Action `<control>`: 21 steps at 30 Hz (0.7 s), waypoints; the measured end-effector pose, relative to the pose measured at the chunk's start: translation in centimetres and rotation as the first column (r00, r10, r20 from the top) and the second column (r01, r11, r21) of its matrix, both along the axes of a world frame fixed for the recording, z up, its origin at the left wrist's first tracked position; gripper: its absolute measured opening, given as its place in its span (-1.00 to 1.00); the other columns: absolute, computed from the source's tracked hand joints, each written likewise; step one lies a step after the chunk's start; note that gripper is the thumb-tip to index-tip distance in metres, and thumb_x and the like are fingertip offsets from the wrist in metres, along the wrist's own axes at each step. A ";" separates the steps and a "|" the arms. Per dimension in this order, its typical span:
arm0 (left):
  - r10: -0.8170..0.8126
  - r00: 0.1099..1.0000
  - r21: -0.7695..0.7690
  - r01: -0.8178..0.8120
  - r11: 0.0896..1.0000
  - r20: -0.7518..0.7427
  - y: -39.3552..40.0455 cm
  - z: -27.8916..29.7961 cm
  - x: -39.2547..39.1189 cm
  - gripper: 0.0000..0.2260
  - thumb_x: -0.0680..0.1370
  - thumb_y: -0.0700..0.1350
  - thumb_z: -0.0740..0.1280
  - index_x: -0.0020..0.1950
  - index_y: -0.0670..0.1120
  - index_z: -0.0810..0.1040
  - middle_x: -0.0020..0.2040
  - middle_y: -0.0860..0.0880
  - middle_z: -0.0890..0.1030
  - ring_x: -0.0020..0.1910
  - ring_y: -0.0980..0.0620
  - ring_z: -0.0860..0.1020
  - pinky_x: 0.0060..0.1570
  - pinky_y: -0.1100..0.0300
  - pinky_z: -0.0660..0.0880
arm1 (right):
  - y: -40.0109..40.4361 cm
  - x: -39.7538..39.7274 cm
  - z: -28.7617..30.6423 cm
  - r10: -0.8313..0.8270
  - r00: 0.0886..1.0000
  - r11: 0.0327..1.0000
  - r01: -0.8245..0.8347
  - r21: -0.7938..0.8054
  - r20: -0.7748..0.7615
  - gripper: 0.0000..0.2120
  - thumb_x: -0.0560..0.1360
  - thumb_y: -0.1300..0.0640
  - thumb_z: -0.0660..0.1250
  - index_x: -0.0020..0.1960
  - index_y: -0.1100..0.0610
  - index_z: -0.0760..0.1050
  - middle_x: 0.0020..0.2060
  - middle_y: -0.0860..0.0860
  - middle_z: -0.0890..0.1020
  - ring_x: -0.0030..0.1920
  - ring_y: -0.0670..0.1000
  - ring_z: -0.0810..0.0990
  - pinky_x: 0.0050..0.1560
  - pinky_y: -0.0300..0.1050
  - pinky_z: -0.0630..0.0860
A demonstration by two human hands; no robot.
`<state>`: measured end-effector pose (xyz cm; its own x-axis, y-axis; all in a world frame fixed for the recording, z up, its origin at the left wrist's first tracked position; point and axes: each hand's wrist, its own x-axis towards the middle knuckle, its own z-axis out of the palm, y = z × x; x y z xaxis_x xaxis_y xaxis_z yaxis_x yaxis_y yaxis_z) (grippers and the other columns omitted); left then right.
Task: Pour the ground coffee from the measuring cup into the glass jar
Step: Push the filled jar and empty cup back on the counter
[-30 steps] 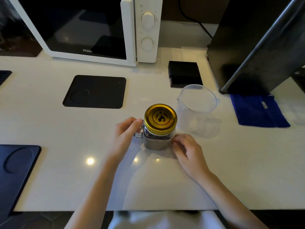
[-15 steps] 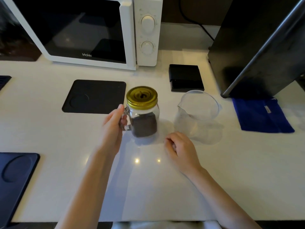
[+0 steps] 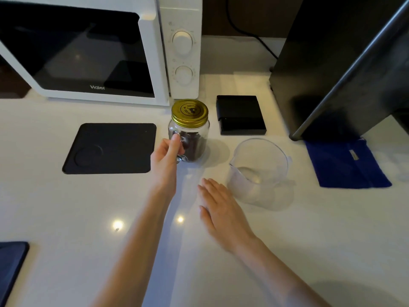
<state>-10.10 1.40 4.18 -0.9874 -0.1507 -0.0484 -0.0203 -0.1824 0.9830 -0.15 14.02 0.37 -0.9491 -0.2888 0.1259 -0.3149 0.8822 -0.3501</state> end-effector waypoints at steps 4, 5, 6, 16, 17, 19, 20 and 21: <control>0.025 1.000 -0.009 -0.025 1.000 -0.001 0.8 -0.4 0.3 -0.73 0.57 -0.03 0.22 -0.31 -0.05 0.46 -0.43 0.17 0.51 -0.39 0.27 0.45 -0.29 0.44 0.41 | 0.0 0.1 -0.3 -0.001 1.000 1.000 0.002 -0.029 0.025 -0.57 0.55 0.12 0.11 0.37 0.26 0.30 0.37 0.20 0.38 0.40 0.15 0.28 0.40 0.09 0.14; 0.043 0.999 -0.012 -0.043 0.999 0.006 0.9 -0.5 0.4 -0.74 0.57 -0.03 0.23 -0.29 -0.08 0.47 -0.41 0.14 0.52 -0.38 0.28 0.46 -0.30 0.44 0.41 | 0.0 0.1 -0.2 -0.001 1.000 1.000 0.002 -0.030 0.025 -0.57 0.55 0.13 0.12 0.38 0.26 0.30 0.37 0.20 0.38 0.40 0.15 0.28 0.40 0.09 0.13; 0.054 0.998 -0.015 -0.054 0.998 0.010 1.1 -0.5 0.7 -0.75 0.57 -0.03 0.23 -0.28 -0.09 0.48 -0.39 0.12 0.54 -0.37 0.28 0.47 -0.30 0.45 0.42 | 0.0 0.0 -0.2 -0.003 1.000 1.000 0.003 -0.027 0.023 -0.57 0.55 0.12 0.11 0.38 0.26 0.30 0.37 0.21 0.39 0.39 0.15 0.28 0.40 0.10 0.13; -0.129 0.987 -0.084 0.137 0.987 0.094 4.0 -0.7 2.2 -0.76 0.60 0.04 0.14 -0.03 0.14 0.61 0.03 0.15 0.61 0.06 0.21 0.52 -0.06 0.39 0.42 | 0.1 -0.1 -0.3 0.009 1.000 0.997 -0.009 -0.074 0.004 -0.59 0.53 0.17 0.26 0.34 0.29 0.35 0.33 0.21 0.44 0.37 0.15 0.32 0.39 0.11 0.24; -0.209 0.972 -0.036 0.214 0.976 0.104 4.3 -0.5 2.1 -0.79 0.60 0.02 0.14 0.07 0.16 0.56 0.11 0.15 0.57 0.13 0.21 0.50 0.01 0.37 0.42 | 0.1 -0.1 -0.2 0.009 1.000 0.997 -0.009 -0.074 0.001 -0.61 0.53 0.17 0.26 0.32 0.29 0.37 0.32 0.21 0.45 0.37 0.14 0.33 0.39 0.09 0.25; -0.330 0.942 0.062 0.326 0.943 0.067 4.8 -0.4 1.5 -0.77 0.61 -0.05 0.08 0.23 0.11 0.40 0.24 0.12 0.48 0.23 0.20 0.42 0.19 0.31 0.33 | 0.1 -0.1 -0.3 0.003 1.000 0.998 -0.004 -0.062 -0.013 -0.65 0.52 0.18 0.27 0.25 0.31 0.42 0.28 0.21 0.49 0.35 0.14 0.35 0.38 0.06 0.27; -0.360 0.930 0.064 0.356 0.932 0.070 4.9 -0.4 1.1 -0.75 0.62 -0.08 0.04 0.28 0.07 0.33 0.29 0.08 0.42 0.27 0.18 0.38 0.25 0.28 0.29 | 0.2 -0.1 -0.3 0.005 0.999 0.998 -0.007 -0.056 -0.033 -0.68 0.51 0.18 0.28 0.21 0.32 0.45 0.25 0.21 0.51 0.34 0.15 0.36 0.37 0.05 0.28; -0.382 0.918 0.035 0.381 0.924 0.111 5.0 -0.1 0.9 -0.72 0.63 -0.07 0.02 0.33 0.04 0.29 0.32 0.03 0.39 0.30 0.13 0.35 0.26 0.31 0.28 | 0.1 -0.1 -0.2 0.002 0.999 0.998 -0.004 -0.062 -0.038 -0.70 0.51 0.18 0.29 0.19 0.32 0.47 0.23 0.21 0.52 0.33 0.14 0.37 0.37 0.04 0.29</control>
<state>-9.22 6.38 4.10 -0.9577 0.2374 -0.1626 -0.2016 -0.1505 0.9678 -0.23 14.16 0.18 -0.9424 -0.2823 0.1793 -0.3316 0.8583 -0.3917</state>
